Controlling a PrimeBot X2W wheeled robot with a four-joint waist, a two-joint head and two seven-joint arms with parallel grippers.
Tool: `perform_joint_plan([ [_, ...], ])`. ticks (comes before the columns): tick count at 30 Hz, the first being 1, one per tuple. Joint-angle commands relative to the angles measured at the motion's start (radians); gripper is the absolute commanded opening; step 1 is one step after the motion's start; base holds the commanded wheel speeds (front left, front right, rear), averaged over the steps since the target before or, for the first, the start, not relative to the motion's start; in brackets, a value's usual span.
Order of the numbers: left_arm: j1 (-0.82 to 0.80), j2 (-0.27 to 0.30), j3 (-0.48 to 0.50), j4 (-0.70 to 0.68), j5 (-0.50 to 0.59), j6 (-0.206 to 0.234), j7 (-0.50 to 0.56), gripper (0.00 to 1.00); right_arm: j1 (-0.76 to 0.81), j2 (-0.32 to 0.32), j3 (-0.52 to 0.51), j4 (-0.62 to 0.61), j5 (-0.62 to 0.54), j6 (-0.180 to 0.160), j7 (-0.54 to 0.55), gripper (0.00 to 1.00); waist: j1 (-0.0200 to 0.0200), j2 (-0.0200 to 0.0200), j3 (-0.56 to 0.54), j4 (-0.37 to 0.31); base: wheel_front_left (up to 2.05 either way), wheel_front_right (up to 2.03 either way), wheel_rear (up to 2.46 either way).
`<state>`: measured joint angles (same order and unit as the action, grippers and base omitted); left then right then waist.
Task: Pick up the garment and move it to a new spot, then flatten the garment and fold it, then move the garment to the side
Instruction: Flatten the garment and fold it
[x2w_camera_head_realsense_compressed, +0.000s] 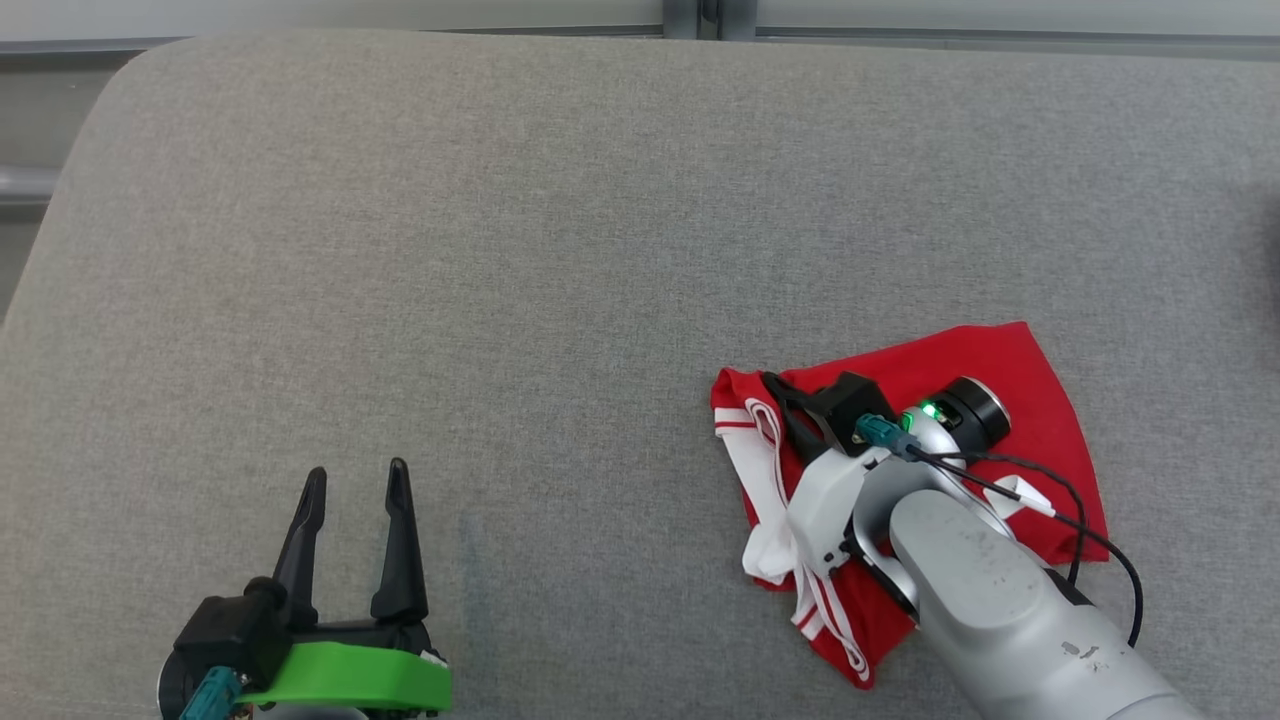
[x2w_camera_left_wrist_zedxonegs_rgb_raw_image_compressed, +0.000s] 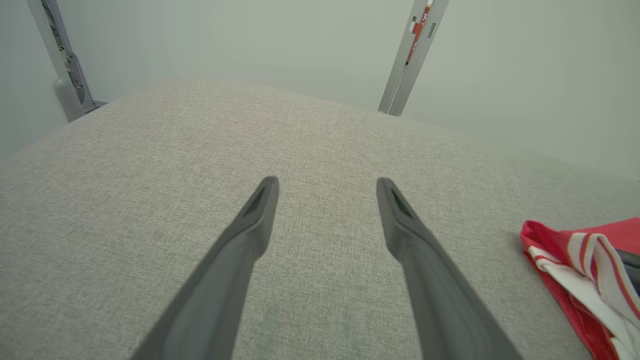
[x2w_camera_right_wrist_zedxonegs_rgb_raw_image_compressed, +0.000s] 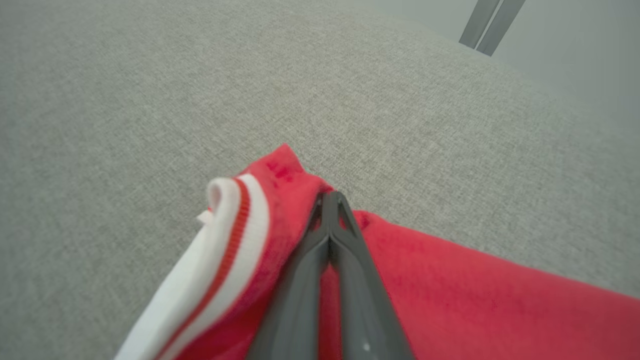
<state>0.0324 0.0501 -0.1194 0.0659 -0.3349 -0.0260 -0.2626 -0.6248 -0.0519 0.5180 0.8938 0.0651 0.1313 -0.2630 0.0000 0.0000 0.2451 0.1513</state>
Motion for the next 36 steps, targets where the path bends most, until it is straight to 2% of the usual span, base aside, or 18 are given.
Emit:
perform_joint_plan([
  [1, -0.014, 0.001, 0.000, 0.001, -0.013, 0.002, -0.003, 1.00, -0.007, 0.000, 0.013, 0.008, 0.015, -0.001, -0.002, 0.00, 0.0000, 0.0000, 0.004, 0.008, 0.00, 0.00, 0.00],
  [8, 0.004, 0.001, 0.016, 0.006, -0.007, 0.006, -0.003, 1.00, 0.027, -0.001, 0.132, -0.062, 0.102, -0.001, -0.002, 0.00, 0.0000, 0.0000, -0.017, -0.004, 0.00, 0.00, 0.00],
  [14, 0.029, 0.001, 0.037, 0.011, 0.007, -0.002, -0.003, 1.00, 0.080, 0.000, 0.148, -0.135, 0.148, -0.001, -0.002, 0.00, 0.0000, 0.0000, -0.069, -0.047, 0.00, 0.00, 0.00],
  [19, 0.064, 0.001, 0.069, 0.004, 0.021, -0.006, -0.003, 1.00, 0.174, -0.025, 0.034, -0.287, 0.143, -0.001, -0.002, 0.00, 0.0000, 0.0000, -0.129, -0.096, 0.00, 0.00, 0.00],
  [25, 0.110, 0.002, 0.107, -0.003, 0.041, -0.014, -0.003, 1.00, 0.356, -0.118, -0.225, -0.504, 0.079, -0.001, -0.002, 0.00, 0.0000, 0.0000, -0.199, -0.147, 0.00, 0.00, 0.00],
  [29, 0.129, 0.001, 0.109, 0.000, 0.049, -0.018, -0.003, 1.00, 0.469, -0.161, -0.384, -0.572, 0.035, -0.001, -0.002, 0.00, 0.0000, 0.0000, -0.230, -0.161, 0.00, 0.00, 0.00],
  [30, 0.131, 0.001, 0.109, 0.000, 0.048, -0.018, -0.003, 1.00, 0.488, -0.169, -0.408, -0.582, 0.024, -0.001, -0.002, 0.07, 0.0000, 0.0000, -0.233, -0.162, 0.00, 0.00, 0.00],
  [31, 0.132, 0.002, 0.111, 0.001, 0.048, -0.019, -0.003, 1.00, 0.512, -0.177, -0.436, -0.592, 0.012, -0.001, -0.002, 0.26, 0.0000, 0.0000, -0.236, -0.163, 0.00, 0.00, 0.00],
  [32, 0.135, 0.002, 0.112, 0.002, 0.047, -0.020, -0.003, 1.00, 0.529, -0.175, -0.461, -0.598, 0.015, -0.001, -0.002, 0.68, 0.0000, 0.0000, -0.239, -0.165, 0.00, 0.00, 0.00],
  [33, 0.138, 0.002, 0.112, 0.003, 0.046, -0.021, -0.003, 1.00, 0.551, -0.177, -0.483, -0.603, 0.012, -0.001, -0.002, 1.00, 0.0000, 0.0000, -0.242, -0.165, 0.00, 0.00, 0.00],
  [36, 0.145, 0.002, 0.111, 0.008, 0.050, -0.023, -0.003, 1.00, 0.597, -0.179, -0.533, -0.616, 0.016, -0.001, -0.002, 1.00, 0.0000, 0.0000, -0.249, -0.162, 0.00, 0.00, 0.00],
])
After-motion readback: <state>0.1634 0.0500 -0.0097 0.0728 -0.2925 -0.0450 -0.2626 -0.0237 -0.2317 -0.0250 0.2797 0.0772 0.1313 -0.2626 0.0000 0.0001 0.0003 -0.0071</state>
